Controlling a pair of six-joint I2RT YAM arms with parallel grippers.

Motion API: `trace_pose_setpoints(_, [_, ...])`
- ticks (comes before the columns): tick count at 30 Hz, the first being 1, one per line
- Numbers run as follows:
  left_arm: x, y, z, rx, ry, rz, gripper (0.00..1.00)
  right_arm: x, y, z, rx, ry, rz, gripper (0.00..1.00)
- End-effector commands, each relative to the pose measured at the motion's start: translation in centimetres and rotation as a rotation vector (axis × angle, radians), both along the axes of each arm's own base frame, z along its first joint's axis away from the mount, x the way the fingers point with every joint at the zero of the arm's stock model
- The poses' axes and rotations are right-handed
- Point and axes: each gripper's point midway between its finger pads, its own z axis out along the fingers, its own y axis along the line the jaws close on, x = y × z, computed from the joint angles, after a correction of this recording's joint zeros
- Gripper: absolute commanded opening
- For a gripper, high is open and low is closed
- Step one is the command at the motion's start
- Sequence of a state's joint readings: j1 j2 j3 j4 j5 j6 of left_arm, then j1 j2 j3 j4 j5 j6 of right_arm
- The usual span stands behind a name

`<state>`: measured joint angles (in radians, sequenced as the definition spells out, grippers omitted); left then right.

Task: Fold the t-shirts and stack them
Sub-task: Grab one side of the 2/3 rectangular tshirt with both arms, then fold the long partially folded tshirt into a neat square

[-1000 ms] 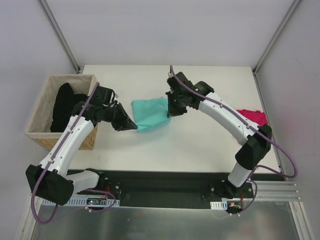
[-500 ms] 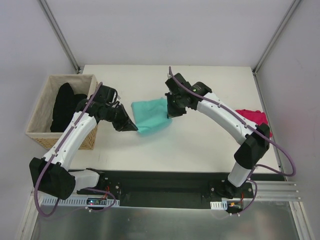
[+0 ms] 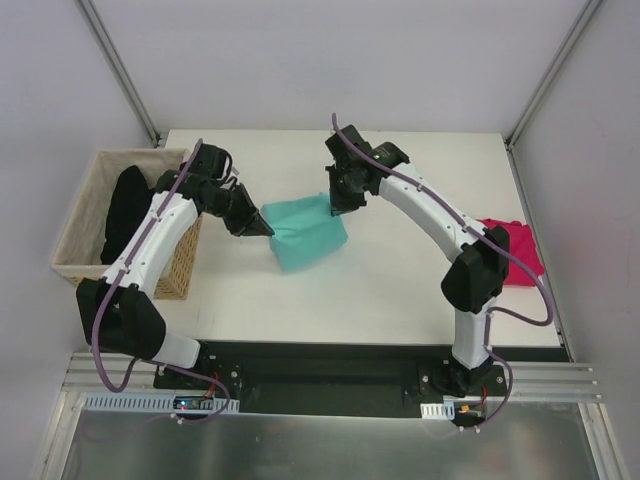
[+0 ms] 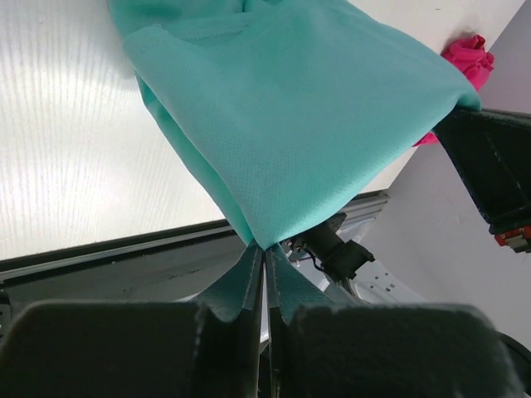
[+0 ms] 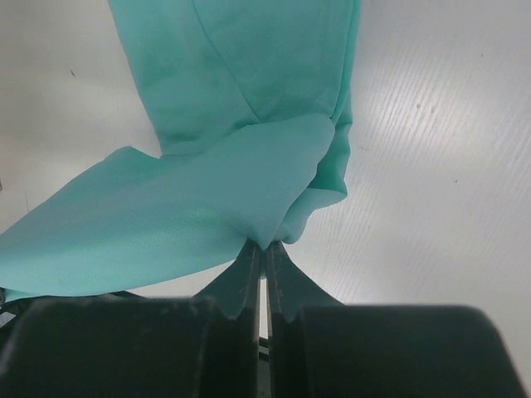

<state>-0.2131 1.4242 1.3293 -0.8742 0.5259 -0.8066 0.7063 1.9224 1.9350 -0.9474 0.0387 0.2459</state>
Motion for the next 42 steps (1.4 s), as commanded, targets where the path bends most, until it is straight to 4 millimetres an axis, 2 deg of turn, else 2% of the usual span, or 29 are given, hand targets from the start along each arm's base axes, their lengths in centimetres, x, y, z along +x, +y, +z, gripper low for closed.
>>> trace_pose_setpoints(1, [0.8, 0.1, 0.9, -0.021, -0.016, -0.032, 0.00, 2.2, -0.8, 0.7, -0.017, -0.014, 0.000, 0.01])
trace_pose_setpoints(5, [1.5, 0.3, 0.3, -0.022, 0.006, -0.027, 0.00, 3.0, -1.0, -0.1, -0.018, 0.010, -0.004, 0.01])
trace_pose_setpoints(13, [2.0, 0.1, 0.3, -0.037, 0.023, -0.025, 0.00, 2.9, -1.1, -0.3, -0.019, 0.019, 0.002, 0.01])
trace_pose_setpoints(19, [1.2, 0.2, -0.4, -0.034, 0.047, -0.015, 0.00, 2.4, -1.6, -1.0, -0.033, 0.035, 0.003, 0.01])
trace_pose_setpoints(28, [-1.0, -0.2, -1.2, -0.031, 0.071, -0.005, 0.00, 1.3, -2.3, -0.5, -0.030, 0.027, 0.009, 0.01])
trace_pose_setpoints(42, [-1.5, -0.9, -1.3, -0.036, 0.066, -0.020, 0.00, 1.7, -2.4, -0.3, -0.046, 0.007, 0.028, 0.01])
